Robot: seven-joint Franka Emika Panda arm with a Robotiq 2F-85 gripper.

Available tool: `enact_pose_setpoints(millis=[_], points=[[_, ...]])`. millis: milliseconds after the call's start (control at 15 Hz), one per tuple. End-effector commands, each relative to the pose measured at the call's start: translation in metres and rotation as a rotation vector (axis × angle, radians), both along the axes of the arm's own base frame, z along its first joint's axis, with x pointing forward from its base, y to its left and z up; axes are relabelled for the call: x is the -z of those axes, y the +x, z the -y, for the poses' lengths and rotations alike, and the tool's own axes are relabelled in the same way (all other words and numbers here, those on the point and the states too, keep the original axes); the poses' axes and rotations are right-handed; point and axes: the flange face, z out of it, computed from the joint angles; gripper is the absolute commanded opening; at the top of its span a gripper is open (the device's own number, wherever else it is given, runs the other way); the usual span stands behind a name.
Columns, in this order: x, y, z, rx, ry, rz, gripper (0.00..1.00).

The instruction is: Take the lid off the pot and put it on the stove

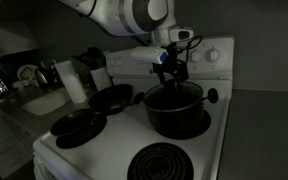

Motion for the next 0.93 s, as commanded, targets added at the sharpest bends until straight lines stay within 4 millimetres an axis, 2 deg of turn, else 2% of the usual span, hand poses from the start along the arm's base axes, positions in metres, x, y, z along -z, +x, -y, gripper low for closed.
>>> enact_pose_setpoints(millis=[0, 533, 600, 867], points=[[0.0065, 0.0014, -0.004, 0.019, 0.017, -0.009, 0.75], [-0.0007, -0.0007, -0.0037, 0.03, 0.014, -0.001, 0.18], [-0.0009, -0.0009, -0.0042, 0.029, 0.014, -0.002, 0.14], [-0.0033, -0.0024, -0.0061, 0.023, 0.012, -0.006, 0.14]])
